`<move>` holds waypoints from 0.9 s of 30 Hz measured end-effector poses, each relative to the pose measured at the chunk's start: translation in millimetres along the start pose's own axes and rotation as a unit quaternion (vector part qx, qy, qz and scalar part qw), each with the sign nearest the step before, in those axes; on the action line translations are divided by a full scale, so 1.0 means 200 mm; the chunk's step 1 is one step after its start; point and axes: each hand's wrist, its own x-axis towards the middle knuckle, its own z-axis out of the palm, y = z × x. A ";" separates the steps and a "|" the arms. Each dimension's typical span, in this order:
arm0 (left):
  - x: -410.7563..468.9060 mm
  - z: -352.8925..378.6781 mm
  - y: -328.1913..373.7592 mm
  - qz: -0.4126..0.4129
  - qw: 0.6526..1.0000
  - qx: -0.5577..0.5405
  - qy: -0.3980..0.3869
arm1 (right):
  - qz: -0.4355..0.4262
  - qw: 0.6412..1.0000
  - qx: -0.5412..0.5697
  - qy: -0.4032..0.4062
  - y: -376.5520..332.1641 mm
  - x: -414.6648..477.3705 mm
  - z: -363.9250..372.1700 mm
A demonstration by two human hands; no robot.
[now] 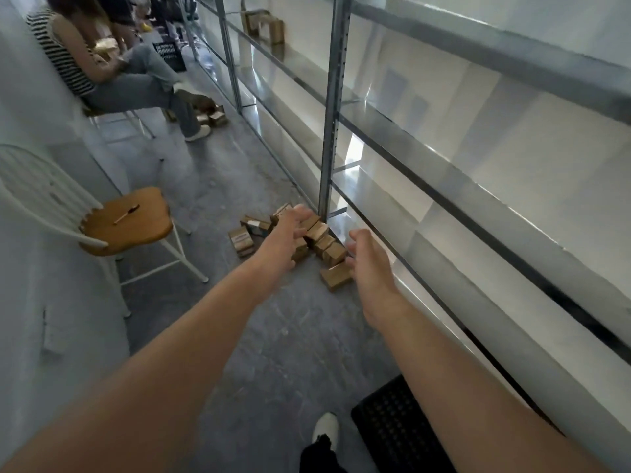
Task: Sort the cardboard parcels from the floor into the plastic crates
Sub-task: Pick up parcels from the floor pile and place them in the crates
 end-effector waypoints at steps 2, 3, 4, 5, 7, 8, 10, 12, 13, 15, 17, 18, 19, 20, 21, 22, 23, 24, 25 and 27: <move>0.22 -0.03 0.02 -0.008 1.000 0.013 -0.002 | 0.006 1.000 -0.006 0.011 0.01 0.24 0.04; 0.33 -0.04 0.04 -0.015 1.000 0.019 0.000 | 0.012 1.000 -0.009 0.014 0.01 0.36 0.07; 0.44 -0.05 0.05 -0.021 1.000 0.022 -0.002 | 0.021 1.000 -0.009 0.016 0.01 0.46 0.09; 0.55 -0.06 0.05 -0.027 0.999 0.023 -0.006 | 0.029 0.999 -0.009 0.016 0.01 0.56 0.12; 0.77 -0.09 0.08 -0.038 0.999 0.021 -0.013 | 0.034 0.999 -0.021 0.021 -0.01 0.76 0.16; 0.88 -0.11 0.10 -0.047 0.998 0.023 -0.017 | 0.032 0.999 -0.030 0.027 -0.03 0.86 0.18; 1.07 -0.12 0.17 -0.066 0.997 0.028 -0.028 | 0.031 0.998 -0.039 0.040 -0.06 1.05 0.21; 1.27 -0.12 0.24 -0.085 0.995 0.036 -0.029 | 0.040 0.997 -0.042 0.054 -0.08 1.25 0.26; 1.38 -0.13 0.26 -0.092 0.995 0.038 -0.028 | 0.044 0.996 -0.050 0.062 -0.09 1.35 0.28; 1.62 -0.14 0.27 -0.096 0.993 0.047 -0.043 | 0.050 0.994 -0.059 0.075 -0.07 1.54 0.33; 1.84 -0.13 0.26 -0.096 0.990 0.071 -0.079 | 0.062 0.991 -0.053 0.105 -0.03 1.73 0.37; 1.95 -0.12 0.26 -0.102 0.986 0.083 -0.098 | 0.070 0.988 -0.044 0.127 -0.01 1.80 0.39; 2.04 -0.11 0.26 -0.110 0.983 0.092 -0.114 | 0.078 0.985 -0.035 0.147 0.02 1.87 0.40; 2.14 -0.10 0.25 -0.118 0.980 0.102 -0.125 | 0.088 0.983 -0.030 0.161 0.04 1.94 0.42; 2.22 -0.09 0.25 -0.127 0.976 0.110 -0.137 | 0.101 0.980 -0.027 0.172 0.07 2.00 0.43; 2.30 -0.08 0.25 -0.134 0.972 0.120 -0.150 | 0.112 0.977 -0.024 0.181 0.10 2.06 0.44; 2.37 -0.06 0.25 -0.139 0.969 0.128 -0.162 | 0.121 0.974 -0.019 0.190 0.12 2.12 0.44; 2.45 -0.04 0.24 -0.142 0.965 0.134 -0.174 | 0.131 0.971 -0.013 0.200 0.16 2.19 0.43; 2.53 0.00 0.24 -0.144 0.963 0.134 -0.183 | 0.139 0.968 -0.010 0.209 0.20 2.26 0.42; 2.69 0.07 0.20 -0.149 0.962 0.134 -0.186 | 0.162 0.963 0.001 0.218 0.31 2.40 0.41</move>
